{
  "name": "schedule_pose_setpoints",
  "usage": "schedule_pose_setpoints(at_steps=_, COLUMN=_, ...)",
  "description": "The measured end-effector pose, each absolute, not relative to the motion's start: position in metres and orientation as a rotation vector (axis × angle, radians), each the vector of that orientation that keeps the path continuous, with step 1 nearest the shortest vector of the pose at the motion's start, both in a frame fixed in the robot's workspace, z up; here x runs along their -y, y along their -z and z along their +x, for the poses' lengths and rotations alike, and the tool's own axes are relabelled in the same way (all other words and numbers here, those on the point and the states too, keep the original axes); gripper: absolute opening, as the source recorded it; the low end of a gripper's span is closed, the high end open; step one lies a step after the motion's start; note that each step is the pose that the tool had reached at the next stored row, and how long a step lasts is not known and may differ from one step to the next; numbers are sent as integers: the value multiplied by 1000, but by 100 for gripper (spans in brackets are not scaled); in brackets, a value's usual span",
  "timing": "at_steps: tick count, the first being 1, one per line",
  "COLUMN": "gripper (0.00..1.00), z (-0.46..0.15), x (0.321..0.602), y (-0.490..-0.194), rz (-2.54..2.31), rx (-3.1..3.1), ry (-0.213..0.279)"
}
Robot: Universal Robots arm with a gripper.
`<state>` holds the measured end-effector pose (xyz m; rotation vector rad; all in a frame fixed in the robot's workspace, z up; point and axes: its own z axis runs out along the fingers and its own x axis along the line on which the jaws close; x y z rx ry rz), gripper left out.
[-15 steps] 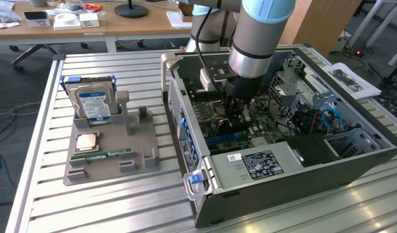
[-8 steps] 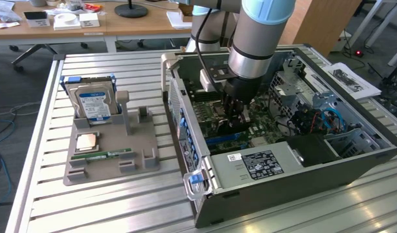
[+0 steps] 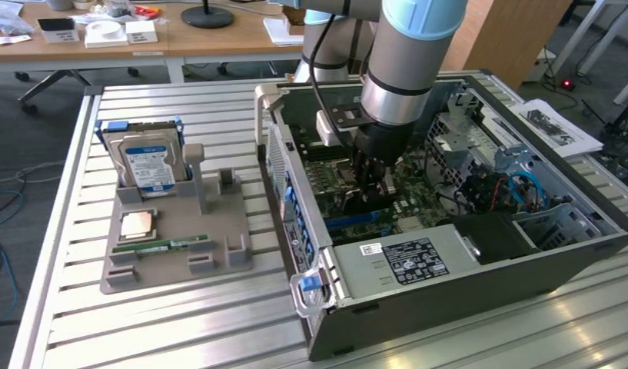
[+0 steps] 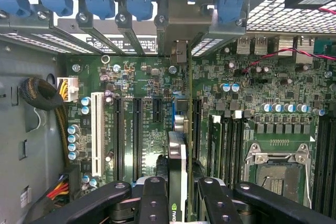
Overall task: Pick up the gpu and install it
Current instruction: 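Insert the gpu into the slot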
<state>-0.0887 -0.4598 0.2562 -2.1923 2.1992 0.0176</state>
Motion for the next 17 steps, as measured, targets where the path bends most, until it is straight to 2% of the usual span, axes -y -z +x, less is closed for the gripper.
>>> schedule_pose_setpoints(at_steps=17, gripper=27, z=-89, x=460, y=-257, rz=-2192, rx=-2199, ry=-18)
